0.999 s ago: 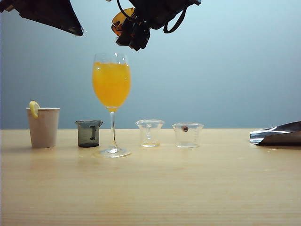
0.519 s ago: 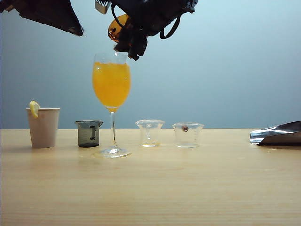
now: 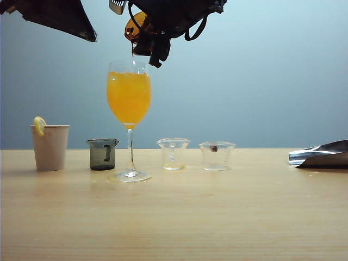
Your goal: Pick up the fourth measuring cup from the left, pour the grenadine inside into the goblet, and finally put the measuring cup back in its original place.
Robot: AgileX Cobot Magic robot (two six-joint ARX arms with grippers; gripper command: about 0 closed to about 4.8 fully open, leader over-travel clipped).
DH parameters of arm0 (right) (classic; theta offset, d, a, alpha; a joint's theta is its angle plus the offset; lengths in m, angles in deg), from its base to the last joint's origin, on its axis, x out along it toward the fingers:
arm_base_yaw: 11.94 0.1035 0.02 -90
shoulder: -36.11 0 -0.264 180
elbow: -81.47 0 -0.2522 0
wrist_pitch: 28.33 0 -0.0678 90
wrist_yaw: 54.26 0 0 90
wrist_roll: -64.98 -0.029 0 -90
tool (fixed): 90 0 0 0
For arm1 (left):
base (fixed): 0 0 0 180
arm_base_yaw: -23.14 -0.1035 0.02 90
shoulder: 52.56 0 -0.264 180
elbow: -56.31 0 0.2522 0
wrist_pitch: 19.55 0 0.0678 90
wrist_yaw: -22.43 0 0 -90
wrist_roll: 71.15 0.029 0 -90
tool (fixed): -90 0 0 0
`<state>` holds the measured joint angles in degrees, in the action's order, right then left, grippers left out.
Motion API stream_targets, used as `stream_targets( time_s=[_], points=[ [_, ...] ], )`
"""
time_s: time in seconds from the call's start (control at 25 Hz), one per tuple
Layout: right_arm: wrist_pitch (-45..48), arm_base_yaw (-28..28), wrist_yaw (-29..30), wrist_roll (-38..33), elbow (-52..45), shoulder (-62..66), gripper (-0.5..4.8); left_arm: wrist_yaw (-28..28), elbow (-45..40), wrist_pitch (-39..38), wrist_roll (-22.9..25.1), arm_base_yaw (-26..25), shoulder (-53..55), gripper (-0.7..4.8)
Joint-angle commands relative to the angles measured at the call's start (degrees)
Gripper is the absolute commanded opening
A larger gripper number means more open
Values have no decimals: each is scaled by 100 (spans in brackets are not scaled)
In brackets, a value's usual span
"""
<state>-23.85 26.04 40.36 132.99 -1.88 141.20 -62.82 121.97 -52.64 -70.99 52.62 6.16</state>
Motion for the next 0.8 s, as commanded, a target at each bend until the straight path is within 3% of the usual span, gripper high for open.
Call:
stream_targets(
  time_s=[0.04, 0.8],
  points=[
    [173, 31, -22, 197, 24, -46, 98, 0, 22, 52, -15, -7, -11, -5],
    [-9, 254, -361, 498, 11, -203, 98, 0, 22, 55, -15, -7, -11, -5]
  ],
)
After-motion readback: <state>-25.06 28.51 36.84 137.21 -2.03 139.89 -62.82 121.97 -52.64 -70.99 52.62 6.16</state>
